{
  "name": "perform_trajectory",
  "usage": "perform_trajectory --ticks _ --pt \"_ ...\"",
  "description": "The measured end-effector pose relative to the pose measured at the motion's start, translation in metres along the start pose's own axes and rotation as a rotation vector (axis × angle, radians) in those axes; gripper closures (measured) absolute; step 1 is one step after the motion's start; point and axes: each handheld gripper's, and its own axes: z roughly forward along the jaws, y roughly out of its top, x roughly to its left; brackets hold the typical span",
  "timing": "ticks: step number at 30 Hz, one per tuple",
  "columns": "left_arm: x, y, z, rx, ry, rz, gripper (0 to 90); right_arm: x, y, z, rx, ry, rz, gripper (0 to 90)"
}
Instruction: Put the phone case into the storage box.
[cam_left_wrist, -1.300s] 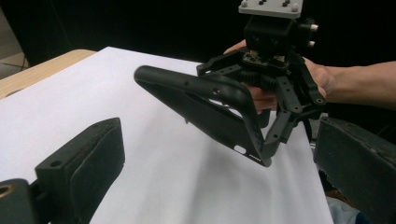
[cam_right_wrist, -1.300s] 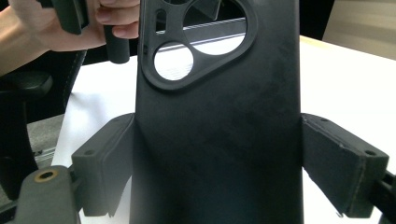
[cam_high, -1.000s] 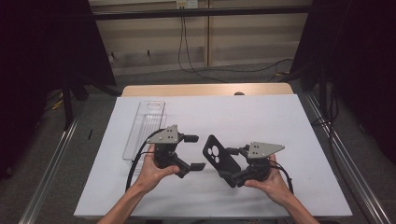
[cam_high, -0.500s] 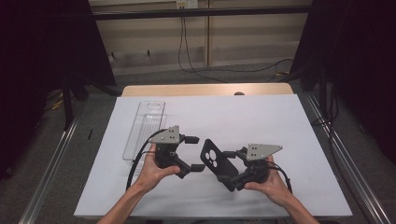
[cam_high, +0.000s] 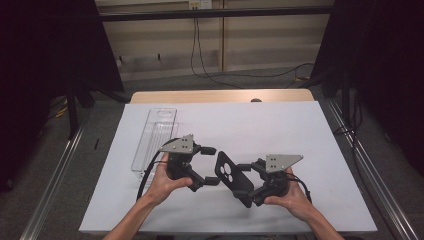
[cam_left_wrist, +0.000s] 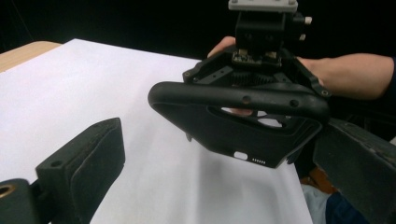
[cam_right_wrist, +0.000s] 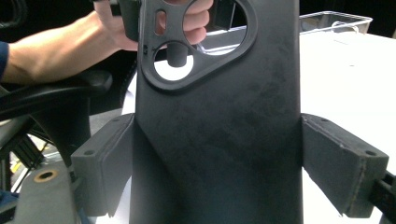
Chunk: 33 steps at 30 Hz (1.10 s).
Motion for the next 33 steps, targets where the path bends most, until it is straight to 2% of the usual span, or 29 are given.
perform_trajectory --ticks 10,14,18,23,33 --pt "-0.003 0.009 0.005 0.047 -0.074 0.028 3.3 0.001 0.000 0.000 0.013 0.030 -0.010 14.1" --pt "-0.001 0.012 0.009 0.060 -0.080 0.043 3.8 0.001 0.000 0.001 0.017 0.046 -0.007 14.1" --pt "0.001 0.011 0.010 0.057 -0.105 0.038 4.6 0.001 0.000 0.001 0.023 0.056 -0.002 14.1" --pt "0.001 0.011 0.010 0.058 -0.132 0.051 5.8 0.002 0.000 0.001 0.028 0.073 0.000 14.1" --pt "0.001 0.009 0.010 0.076 -0.160 0.079 10.6 0.002 0.000 0.002 0.028 0.083 -0.004 14.1"
